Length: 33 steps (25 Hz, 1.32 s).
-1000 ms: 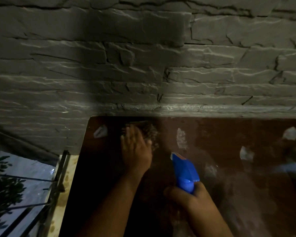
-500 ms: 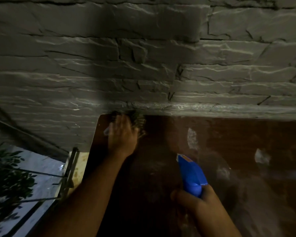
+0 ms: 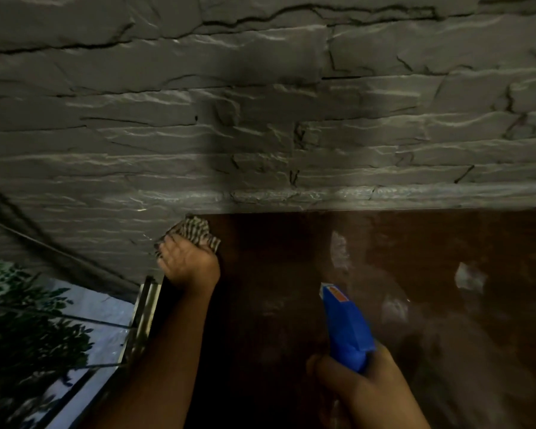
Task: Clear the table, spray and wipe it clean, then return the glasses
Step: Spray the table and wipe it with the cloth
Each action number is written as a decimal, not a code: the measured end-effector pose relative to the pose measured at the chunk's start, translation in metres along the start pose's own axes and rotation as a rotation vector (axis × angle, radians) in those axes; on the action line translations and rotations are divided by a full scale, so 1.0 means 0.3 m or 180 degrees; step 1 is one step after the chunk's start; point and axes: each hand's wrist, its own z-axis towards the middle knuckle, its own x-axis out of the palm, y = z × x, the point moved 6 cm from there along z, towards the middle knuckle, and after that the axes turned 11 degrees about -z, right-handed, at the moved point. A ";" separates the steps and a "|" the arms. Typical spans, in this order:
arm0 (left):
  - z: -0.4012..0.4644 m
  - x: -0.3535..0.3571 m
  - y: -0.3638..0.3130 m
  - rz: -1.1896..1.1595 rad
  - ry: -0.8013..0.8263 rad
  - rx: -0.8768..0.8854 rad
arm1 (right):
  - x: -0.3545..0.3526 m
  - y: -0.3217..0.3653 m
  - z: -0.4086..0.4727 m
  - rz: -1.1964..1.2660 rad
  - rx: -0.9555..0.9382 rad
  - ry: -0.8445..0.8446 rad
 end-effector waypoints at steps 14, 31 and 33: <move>-0.224 0.198 -0.317 0.0430 0.0877 0.1603 | 0.035 -0.034 0.076 -0.0100 -0.0053 0.0065; -0.236 0.150 -0.270 0.0695 0.1407 0.2150 | -0.004 -0.090 0.059 0.0077 -0.0088 -0.0172; -0.471 0.120 -0.133 0.0724 0.1849 0.3268 | -0.001 -0.096 0.052 0.0118 -0.0095 -0.0078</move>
